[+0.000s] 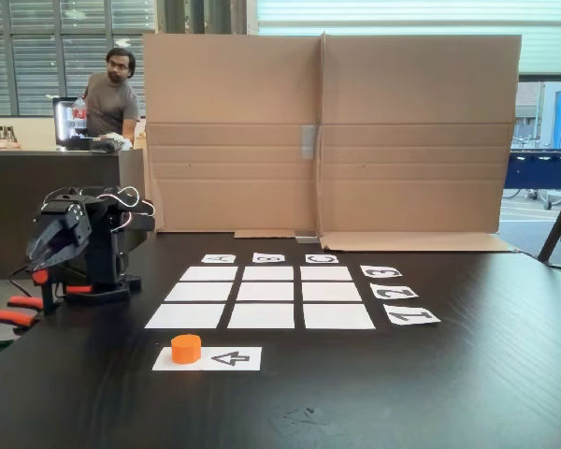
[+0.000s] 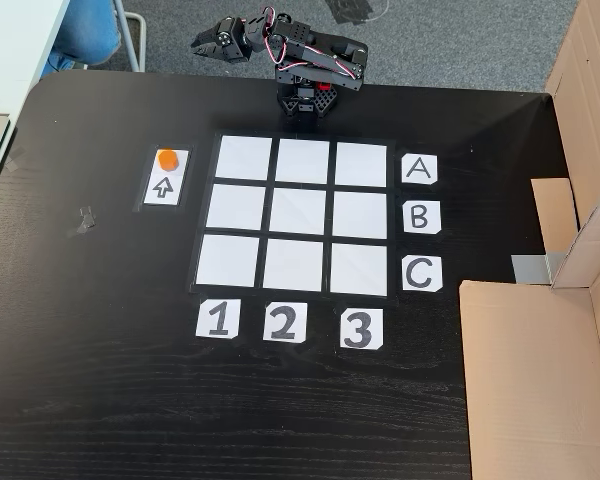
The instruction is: Pick up the round, orange token and place it in the grid on square B3.
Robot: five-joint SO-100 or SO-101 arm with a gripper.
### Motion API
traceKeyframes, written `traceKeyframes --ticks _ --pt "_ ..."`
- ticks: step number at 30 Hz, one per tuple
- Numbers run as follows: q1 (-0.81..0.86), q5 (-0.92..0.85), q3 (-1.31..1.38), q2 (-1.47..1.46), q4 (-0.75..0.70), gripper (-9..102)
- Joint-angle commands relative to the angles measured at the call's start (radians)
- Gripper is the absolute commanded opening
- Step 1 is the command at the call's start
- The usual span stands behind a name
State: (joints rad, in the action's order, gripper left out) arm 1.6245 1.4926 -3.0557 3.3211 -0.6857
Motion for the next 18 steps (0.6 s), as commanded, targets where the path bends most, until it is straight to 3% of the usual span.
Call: traceKeyframes --ticks 1,12,18 --pt "0.008 -0.014 -0.003 0.008 -0.005 3" --pt "-0.021 -0.028 0.058 -0.121 0.012 1" --pt "-0.055 -0.046 0.288 -0.348 -0.054 0"
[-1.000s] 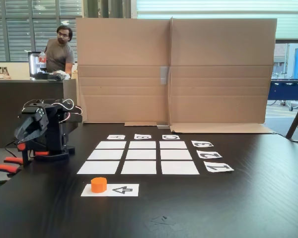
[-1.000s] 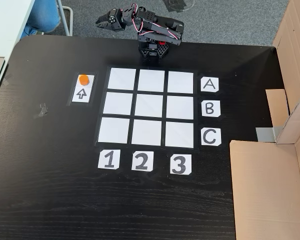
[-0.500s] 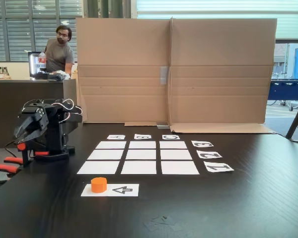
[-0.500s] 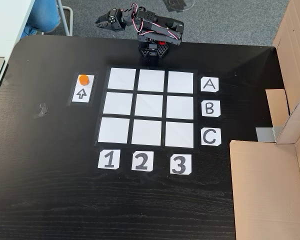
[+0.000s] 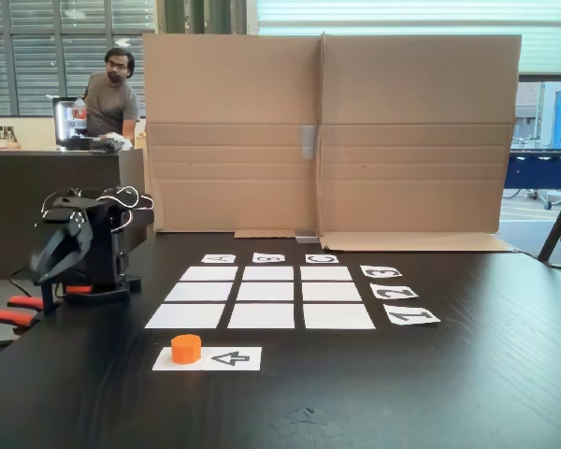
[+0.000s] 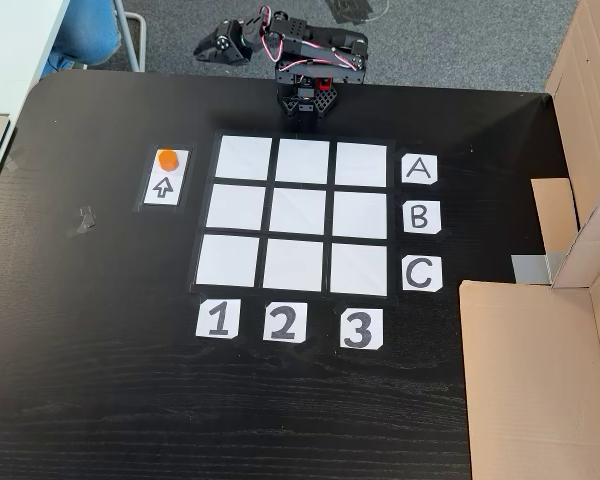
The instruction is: Pick up the round, orange token and place it in the grid on square B3.
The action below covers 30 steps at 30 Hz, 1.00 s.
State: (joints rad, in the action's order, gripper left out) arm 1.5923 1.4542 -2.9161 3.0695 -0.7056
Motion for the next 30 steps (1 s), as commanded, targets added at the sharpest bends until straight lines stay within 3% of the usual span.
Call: traceKeyframes --ticks 1,8,15,23,26,30 --pt "-0.038 -0.008 0.206 -0.147 -0.063 0" --pt "-0.164 -0.037 0.621 -0.502 -0.373 2" --pt "-0.238 -0.043 0.859 -0.782 -0.494 26" --pt "-0.313 -0.084 1.206 -1.088 -0.772 59" --pt "-0.362 -0.098 1.298 -1.175 -0.853 64" --pt "-0.431 -0.133 1.344 -1.266 -0.857 66"
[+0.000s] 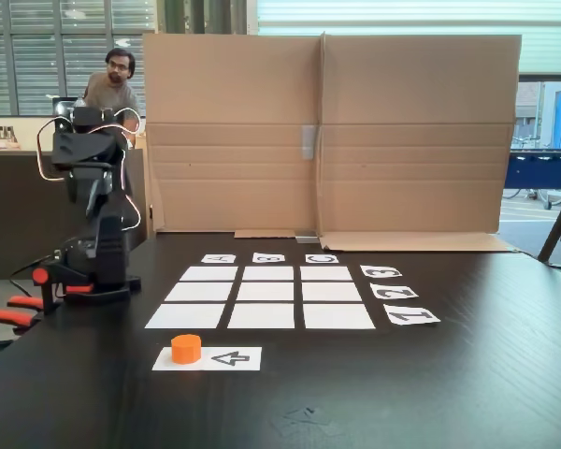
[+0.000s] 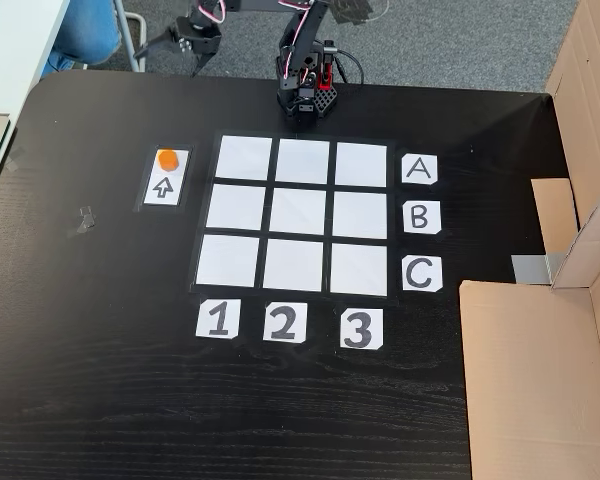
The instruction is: Pick up the round, orange token and place it in the grid on square B3.
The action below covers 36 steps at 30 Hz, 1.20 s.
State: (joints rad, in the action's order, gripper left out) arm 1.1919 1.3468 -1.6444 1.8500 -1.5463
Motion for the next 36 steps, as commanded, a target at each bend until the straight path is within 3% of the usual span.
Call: traceKeyframes --ticks 1,13,25,36 --pt "-0.041 -0.032 0.089 -0.069 -0.017 67" --pt "-0.054 -0.129 0.313 -0.377 -0.017 71" --pt "-0.032 -0.422 0.448 -0.541 -0.003 73" --pt "-0.103 -0.466 0.603 -0.762 -0.003 73"
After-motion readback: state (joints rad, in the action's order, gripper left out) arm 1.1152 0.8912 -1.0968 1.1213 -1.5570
